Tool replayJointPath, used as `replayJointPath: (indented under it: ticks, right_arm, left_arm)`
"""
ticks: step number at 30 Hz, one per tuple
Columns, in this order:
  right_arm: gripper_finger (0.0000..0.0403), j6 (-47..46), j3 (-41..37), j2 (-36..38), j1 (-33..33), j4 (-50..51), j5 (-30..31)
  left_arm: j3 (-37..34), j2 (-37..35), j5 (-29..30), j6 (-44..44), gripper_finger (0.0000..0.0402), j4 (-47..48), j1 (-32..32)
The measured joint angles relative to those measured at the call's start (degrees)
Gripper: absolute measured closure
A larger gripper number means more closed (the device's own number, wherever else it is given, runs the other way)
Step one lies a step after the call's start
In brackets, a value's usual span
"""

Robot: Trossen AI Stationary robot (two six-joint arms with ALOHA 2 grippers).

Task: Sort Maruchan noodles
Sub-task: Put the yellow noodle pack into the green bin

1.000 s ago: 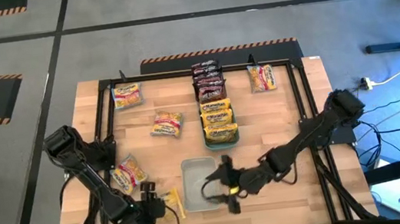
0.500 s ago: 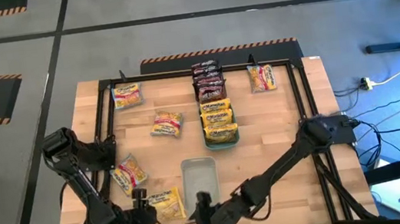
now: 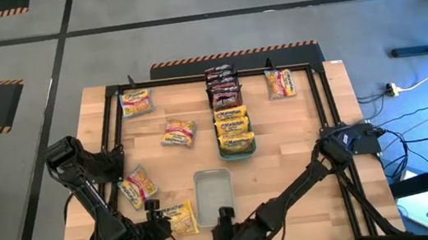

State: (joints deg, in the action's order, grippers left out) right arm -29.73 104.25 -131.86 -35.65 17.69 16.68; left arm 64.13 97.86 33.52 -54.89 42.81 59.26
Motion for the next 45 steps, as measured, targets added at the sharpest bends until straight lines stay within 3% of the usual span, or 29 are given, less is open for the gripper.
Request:
replayJointPath:
  ticks: [8,16,21,25,28,32,38,45]
  right_arm:
    - [0.0121,-1.7,0.0,0.7,1.7,7.9,0.9]
    - [0.0121,-2.8,1.7,1.3,3.0,7.9,1.2]
    - [0.0121,-6.2,2.1,1.3,0.0,1.8,1.4]
    - [0.0121,-13.8,2.1,0.6,-2.1,-0.9,2.6]
    - [0.0121,-26.8,2.0,-0.5,-2.2,-1.4,3.2]
    - [0.0121,-39.8,2.1,-1.0,-2.1,-1.6,2.8]
    - [0.0121,-48.6,2.0,-1.6,-2.2,-1.1,4.9]
    - [0.0121,-54.3,2.0,-4.7,-0.8,-3.1,4.7]
  left_arm:
    - [0.0,0.0,-0.1,0.0,0.0225,-1.4,-0.3]
    - [0.1,1.2,-0.2,0.0,0.0225,-3.6,0.1]
    - [0.1,4.9,-2.3,-0.4,0.0225,-3.9,1.7]
    - [0.1,7.7,-1.9,0.1,0.0225,-5.4,1.8]
    - [0.3,8.8,-1.5,1.1,0.0225,-8.9,1.1]
    - [0.2,8.9,-2.7,8.6,0.0225,-17.3,1.1]
    - [0.2,9.2,-3.2,16.8,0.0225,-26.1,0.8]
    - [4.6,6.2,-2.9,17.2,0.0225,-19.6,1.0]
